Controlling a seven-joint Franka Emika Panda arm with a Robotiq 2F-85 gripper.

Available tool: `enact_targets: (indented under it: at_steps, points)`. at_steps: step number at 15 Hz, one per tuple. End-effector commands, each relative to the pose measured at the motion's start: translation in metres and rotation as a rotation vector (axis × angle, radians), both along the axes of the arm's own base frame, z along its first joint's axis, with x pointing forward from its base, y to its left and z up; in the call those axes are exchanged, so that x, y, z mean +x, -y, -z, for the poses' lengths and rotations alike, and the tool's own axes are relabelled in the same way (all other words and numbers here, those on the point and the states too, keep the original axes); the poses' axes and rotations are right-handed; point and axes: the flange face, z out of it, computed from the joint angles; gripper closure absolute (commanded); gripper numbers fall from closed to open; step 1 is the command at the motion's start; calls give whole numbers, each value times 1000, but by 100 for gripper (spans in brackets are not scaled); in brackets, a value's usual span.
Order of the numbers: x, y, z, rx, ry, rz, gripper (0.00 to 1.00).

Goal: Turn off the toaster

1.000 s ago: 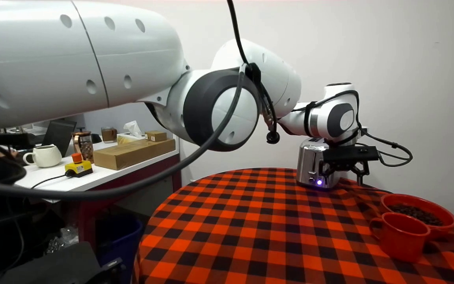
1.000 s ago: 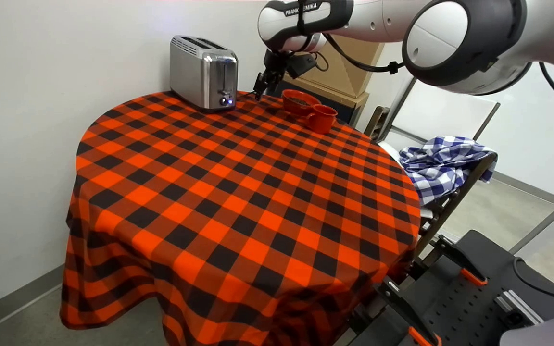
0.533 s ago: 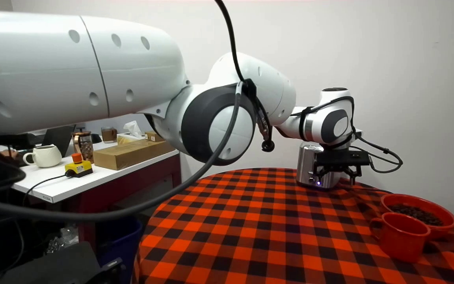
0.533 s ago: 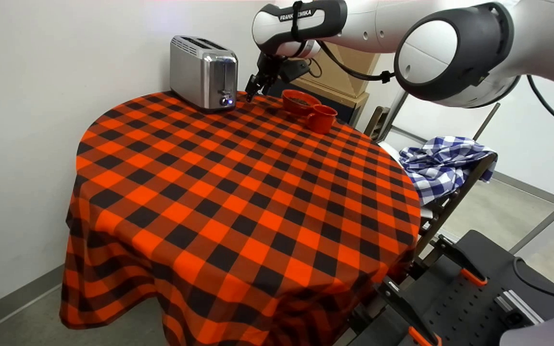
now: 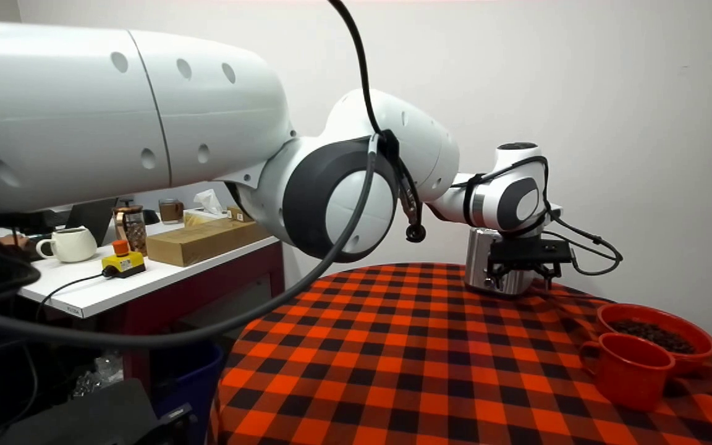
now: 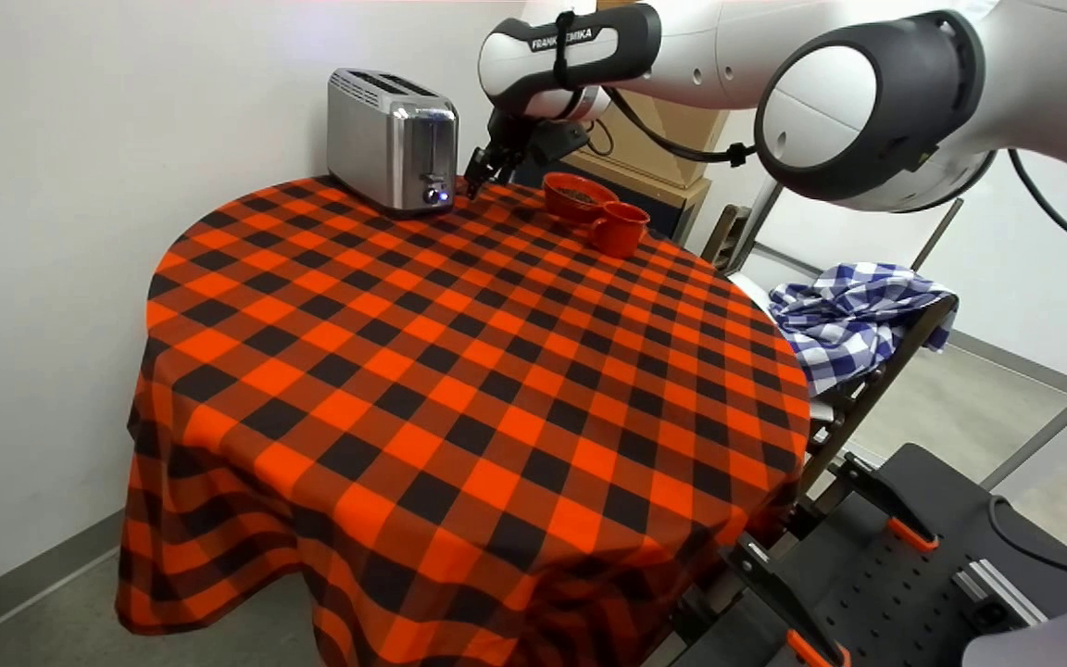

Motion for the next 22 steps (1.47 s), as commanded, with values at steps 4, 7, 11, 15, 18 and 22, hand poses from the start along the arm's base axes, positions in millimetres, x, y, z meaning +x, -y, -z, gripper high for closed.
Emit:
enact_targets:
  at_steps: [4, 7, 11, 15, 18, 22]
  points:
    - [3, -8, 6, 13, 66, 17, 0]
    - [2, -7, 6, 6, 54, 16, 0]
    - [3, -7, 7, 10, 72, 28, 0]
    - [3, -7, 7, 10, 73, 28, 0]
    - [-1, -2, 23, -10, 62, 50, 0]
    - [-1, 1, 32, -6, 103, 72, 0]
